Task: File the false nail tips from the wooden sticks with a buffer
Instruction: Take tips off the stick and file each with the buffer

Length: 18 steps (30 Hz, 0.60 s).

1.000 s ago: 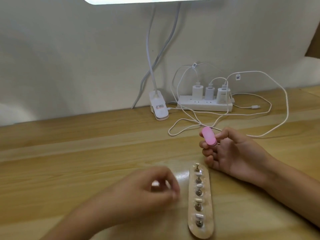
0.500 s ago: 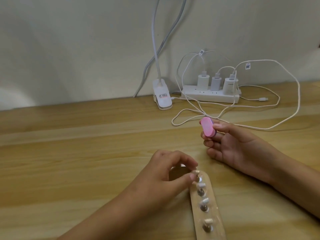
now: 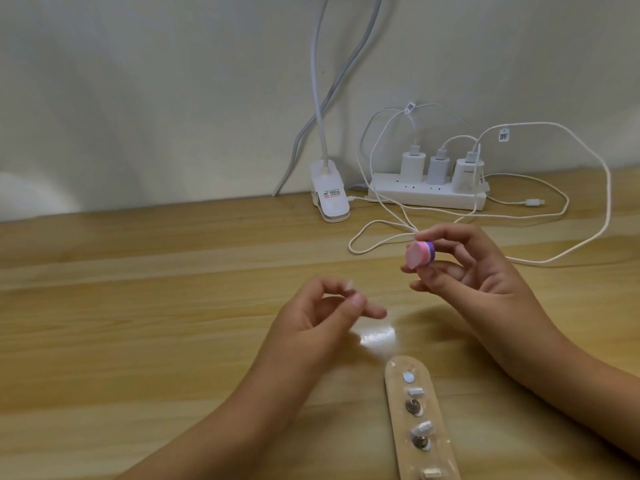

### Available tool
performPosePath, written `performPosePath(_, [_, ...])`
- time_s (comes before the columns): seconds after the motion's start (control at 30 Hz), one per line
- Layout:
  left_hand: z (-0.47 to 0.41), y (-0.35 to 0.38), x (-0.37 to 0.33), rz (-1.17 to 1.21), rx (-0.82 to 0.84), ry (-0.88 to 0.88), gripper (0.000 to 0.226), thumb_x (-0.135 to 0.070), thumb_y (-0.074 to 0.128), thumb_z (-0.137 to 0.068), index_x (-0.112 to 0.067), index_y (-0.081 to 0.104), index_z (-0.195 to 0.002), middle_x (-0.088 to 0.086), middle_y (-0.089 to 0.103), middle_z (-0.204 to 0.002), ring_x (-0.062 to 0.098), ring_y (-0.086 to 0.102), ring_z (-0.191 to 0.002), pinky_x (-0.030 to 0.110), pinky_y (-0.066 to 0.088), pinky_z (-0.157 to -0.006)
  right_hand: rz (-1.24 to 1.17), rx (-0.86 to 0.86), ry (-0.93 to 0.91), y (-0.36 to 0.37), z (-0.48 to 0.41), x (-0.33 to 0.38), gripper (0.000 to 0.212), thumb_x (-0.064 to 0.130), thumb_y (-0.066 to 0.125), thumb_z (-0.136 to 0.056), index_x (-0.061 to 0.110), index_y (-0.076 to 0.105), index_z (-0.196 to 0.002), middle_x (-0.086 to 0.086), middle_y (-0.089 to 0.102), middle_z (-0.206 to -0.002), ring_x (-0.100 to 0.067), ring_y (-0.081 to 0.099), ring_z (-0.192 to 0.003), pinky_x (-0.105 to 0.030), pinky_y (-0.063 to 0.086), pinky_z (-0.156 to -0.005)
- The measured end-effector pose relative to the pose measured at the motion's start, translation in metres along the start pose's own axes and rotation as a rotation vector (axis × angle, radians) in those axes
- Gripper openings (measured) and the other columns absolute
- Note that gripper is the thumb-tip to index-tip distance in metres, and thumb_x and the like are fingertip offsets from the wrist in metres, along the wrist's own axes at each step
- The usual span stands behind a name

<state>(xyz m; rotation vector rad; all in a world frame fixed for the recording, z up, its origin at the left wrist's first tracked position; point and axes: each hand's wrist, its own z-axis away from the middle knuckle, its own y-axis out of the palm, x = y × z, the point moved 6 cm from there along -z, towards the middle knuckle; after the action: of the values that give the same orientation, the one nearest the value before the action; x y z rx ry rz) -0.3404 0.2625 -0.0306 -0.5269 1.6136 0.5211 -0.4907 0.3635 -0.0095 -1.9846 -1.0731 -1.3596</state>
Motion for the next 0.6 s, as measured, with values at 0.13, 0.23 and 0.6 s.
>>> performPosePath(0.13, [-0.001,-0.009,0.0,0.056,-0.057,0.008,0.027,-0.034,0.065,-0.072,-0.019,0.063,-0.095,-0.002,0.074,-0.079,-0.001,0.064,-0.078,0.006,0.045,-0.068,-0.044,-0.074,0.066,-0.008,-0.002,-0.004,0.033,0.016,0.067,-0.075,0.017,0.061,-0.107,-0.009,0.068,-0.109,-0.017,0.072,-0.092,-0.017,0.054,-0.078])
performPosePath(0.23, [0.0,-0.008,0.0,0.005,-0.031,0.023,0.024,-0.037,0.065,-0.074,-0.026,0.074,-0.093,-0.007,0.072,-0.078,-0.005,0.062,-0.08,0.003,0.042,-0.07,-0.043,-0.08,0.066,-0.006,-0.001,-0.006,0.031,0.018,0.065,-0.078,0.019,0.061,-0.109,-0.006,0.07,-0.108,-0.022,0.073,-0.093,-0.019,0.055,-0.078])
performPosePath(0.6, [0.001,-0.001,0.0,-0.089,0.098,0.052,0.015,-0.038,0.065,-0.084,-0.03,0.076,-0.092,-0.01,0.07,-0.074,-0.002,0.063,-0.084,0.004,0.041,-0.077,-0.034,0.13,0.001,0.019,0.01,0.005,0.029,0.025,0.069,-0.079,0.024,0.063,-0.108,-0.003,0.069,-0.114,-0.019,0.07,-0.104,-0.017,0.052,-0.085])
